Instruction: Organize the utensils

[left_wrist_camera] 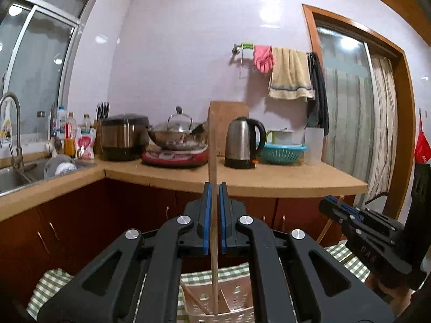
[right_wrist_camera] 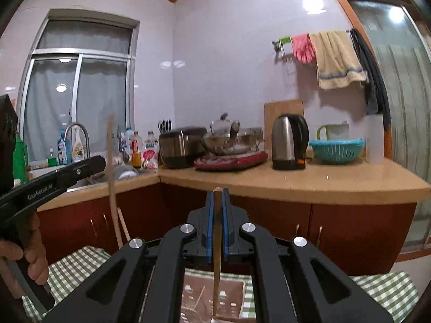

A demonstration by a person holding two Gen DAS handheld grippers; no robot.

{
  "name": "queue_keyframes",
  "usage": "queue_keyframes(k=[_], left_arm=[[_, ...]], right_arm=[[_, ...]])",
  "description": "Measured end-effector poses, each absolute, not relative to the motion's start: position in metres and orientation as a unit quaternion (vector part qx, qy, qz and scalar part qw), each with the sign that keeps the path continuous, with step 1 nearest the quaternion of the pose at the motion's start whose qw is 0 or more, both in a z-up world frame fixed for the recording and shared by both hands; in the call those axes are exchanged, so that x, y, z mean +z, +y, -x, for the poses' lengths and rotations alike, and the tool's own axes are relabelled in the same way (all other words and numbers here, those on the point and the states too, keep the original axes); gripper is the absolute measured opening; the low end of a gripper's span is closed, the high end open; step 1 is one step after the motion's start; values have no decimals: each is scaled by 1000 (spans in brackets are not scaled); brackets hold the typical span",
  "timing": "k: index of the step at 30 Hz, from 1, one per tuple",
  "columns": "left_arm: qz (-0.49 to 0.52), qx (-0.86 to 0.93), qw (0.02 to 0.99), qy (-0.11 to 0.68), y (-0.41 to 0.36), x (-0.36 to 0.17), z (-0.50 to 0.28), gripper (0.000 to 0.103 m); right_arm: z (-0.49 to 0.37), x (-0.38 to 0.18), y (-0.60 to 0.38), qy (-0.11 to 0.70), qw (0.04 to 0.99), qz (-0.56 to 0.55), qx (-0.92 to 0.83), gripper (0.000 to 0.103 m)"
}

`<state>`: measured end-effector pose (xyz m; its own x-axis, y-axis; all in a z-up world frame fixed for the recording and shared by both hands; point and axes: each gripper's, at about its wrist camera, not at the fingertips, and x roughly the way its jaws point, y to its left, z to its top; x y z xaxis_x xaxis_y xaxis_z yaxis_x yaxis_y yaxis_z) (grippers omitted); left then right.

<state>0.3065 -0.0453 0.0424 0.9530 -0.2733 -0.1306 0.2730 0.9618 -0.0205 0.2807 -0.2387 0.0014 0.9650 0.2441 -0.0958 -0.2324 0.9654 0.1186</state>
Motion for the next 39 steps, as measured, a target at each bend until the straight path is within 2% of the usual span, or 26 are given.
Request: queue_keyframes(k=[4, 5, 24, 26, 27, 28, 29, 30, 32, 34, 39], left_arm=[[3, -133, 989, 70, -44, 35, -315, 5], [4, -132, 989, 69, -43, 36, -317, 1], [12, -127, 985, 118, -22, 7, -326, 1], [15, -126, 985, 120, -20, 5, -325, 3], [14, -124, 985, 122, -18, 4, -324, 3], [14, -123, 984, 125, -17, 2, -323, 4], [15, -123, 984, 127, -16, 0, -322, 6], [16, -121, 984, 131, -14, -2, -319, 9], [16, -117, 984, 131, -11, -4, -316, 33], [19, -113, 985, 128, -7, -7, -310, 45], [17, -104, 985, 134, 2, -15, -293, 51]], right_arm=[[-285, -13, -233, 71, 989, -45, 119, 6], [-286, -16, -232, 75, 989, -45, 120, 6], [-296, -28, -230, 104, 986, -47, 119, 7], [-298, -27, -229, 109, 986, -45, 120, 10], [-297, -27, -229, 110, 986, -46, 119, 19], [-297, -27, -230, 110, 986, -47, 117, 36], [-295, -27, -231, 106, 986, -51, 115, 44], [-293, -26, -232, 102, 987, -53, 113, 57], [-290, -23, -232, 93, 988, -53, 108, 62], [-287, -20, -233, 93, 989, -52, 104, 65], [-274, -16, -234, 91, 990, -52, 92, 72]])
